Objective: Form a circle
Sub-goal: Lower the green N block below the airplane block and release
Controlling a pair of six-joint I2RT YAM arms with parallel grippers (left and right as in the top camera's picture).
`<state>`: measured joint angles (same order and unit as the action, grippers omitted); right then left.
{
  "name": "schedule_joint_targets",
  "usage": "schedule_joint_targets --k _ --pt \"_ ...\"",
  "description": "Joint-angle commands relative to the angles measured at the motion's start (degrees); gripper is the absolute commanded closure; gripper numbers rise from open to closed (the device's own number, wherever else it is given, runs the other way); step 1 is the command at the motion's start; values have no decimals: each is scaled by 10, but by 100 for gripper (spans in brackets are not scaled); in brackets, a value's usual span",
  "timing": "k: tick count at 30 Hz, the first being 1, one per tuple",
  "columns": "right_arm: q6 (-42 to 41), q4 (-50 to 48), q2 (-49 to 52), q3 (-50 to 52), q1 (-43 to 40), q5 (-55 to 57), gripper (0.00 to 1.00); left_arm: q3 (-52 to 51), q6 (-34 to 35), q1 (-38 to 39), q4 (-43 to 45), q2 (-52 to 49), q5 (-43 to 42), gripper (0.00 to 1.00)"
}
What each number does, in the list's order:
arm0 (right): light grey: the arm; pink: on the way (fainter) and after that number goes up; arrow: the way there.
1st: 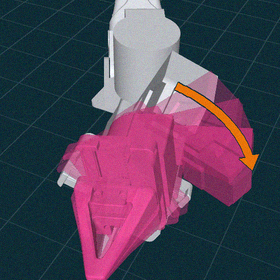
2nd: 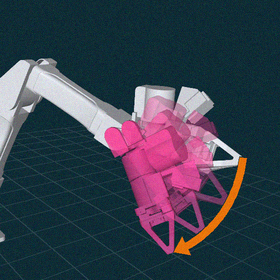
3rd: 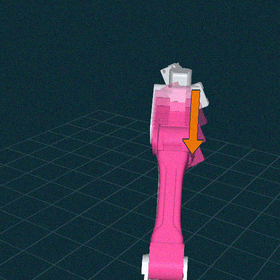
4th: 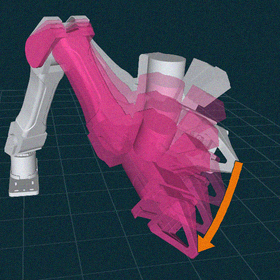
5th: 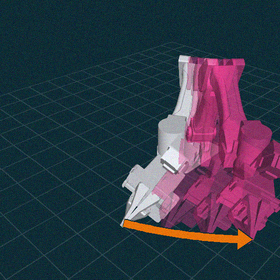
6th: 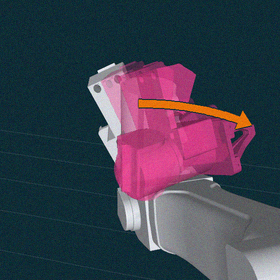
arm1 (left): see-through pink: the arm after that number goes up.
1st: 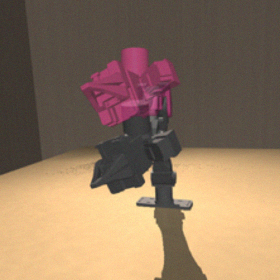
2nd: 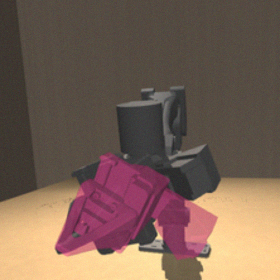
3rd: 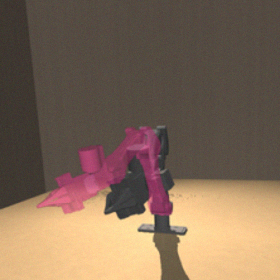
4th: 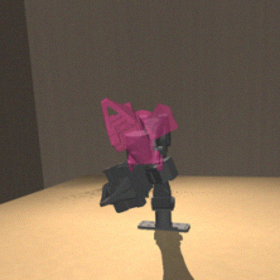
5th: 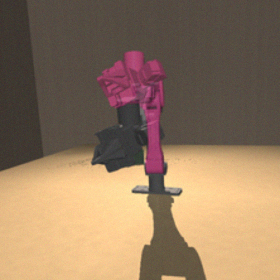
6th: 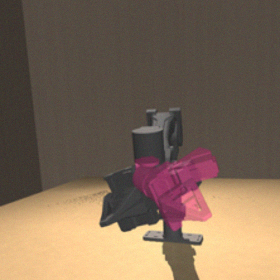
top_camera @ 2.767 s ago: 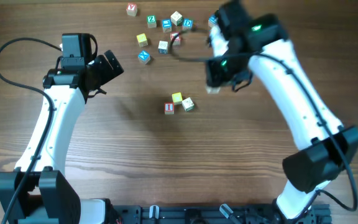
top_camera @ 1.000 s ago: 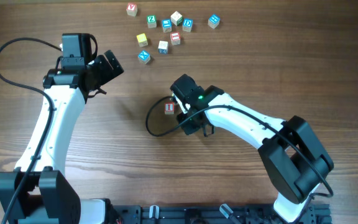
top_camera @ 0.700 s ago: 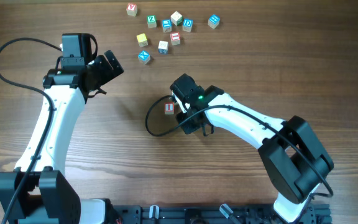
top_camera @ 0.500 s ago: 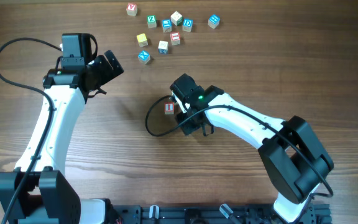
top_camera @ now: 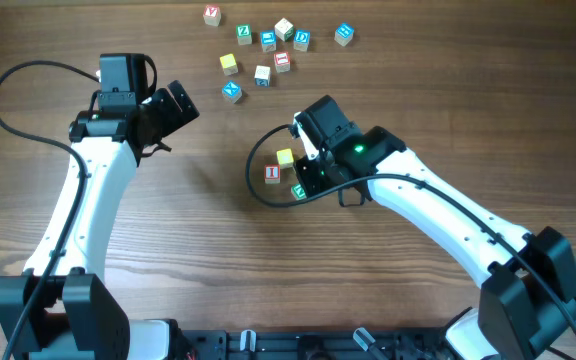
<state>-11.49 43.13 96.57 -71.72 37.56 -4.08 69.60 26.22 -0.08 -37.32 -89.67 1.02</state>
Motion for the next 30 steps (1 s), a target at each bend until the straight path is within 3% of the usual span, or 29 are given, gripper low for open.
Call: schedule_joint_targets --k 1,8,30 --pt "-5 3 29 24 1 -24 96 0 -1 -2 0 -2 3 0" --pt "18 -2 65 47 1 -78 96 0 -1 -2 0 -2 3 0" --pt "9 -19 99 49 1 -37 96 0 -1 -2 0 -2 3 0"
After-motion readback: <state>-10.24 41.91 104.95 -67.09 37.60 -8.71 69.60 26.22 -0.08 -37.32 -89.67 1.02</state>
